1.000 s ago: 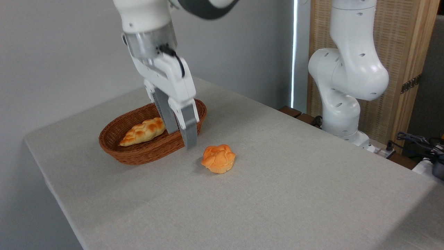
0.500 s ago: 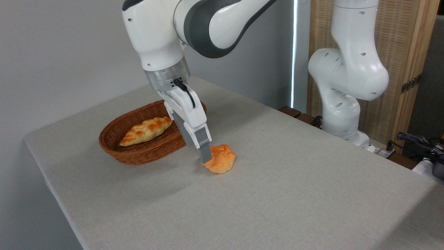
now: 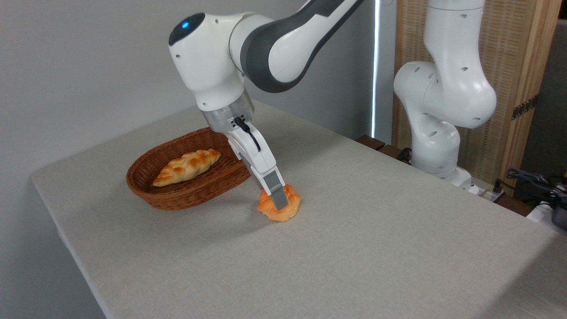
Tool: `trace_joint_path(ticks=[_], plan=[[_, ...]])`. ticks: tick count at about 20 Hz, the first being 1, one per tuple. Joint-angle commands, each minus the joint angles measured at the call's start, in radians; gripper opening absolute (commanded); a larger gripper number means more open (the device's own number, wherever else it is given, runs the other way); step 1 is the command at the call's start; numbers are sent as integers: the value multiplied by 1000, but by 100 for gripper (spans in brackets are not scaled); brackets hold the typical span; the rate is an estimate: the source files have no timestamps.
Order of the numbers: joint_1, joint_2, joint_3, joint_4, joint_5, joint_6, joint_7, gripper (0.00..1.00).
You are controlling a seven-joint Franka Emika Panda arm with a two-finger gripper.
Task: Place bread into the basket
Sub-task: 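Lower the gripper around the orange bun and close on it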
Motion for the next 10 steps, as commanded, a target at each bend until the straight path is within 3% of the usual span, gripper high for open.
trace_joint_path(ticks=[1, 6, 7, 9, 10], plan=[[6, -21, -19, -38, 12, -4, 5, 100], [6, -20, -21, -56, 15, -4, 16, 97], [6, -20, -21, -56, 15, -2, 18, 88], [6, -18, -21, -56, 15, -1, 19, 62], [6, -15, -21, -56, 15, -1, 25, 56]])
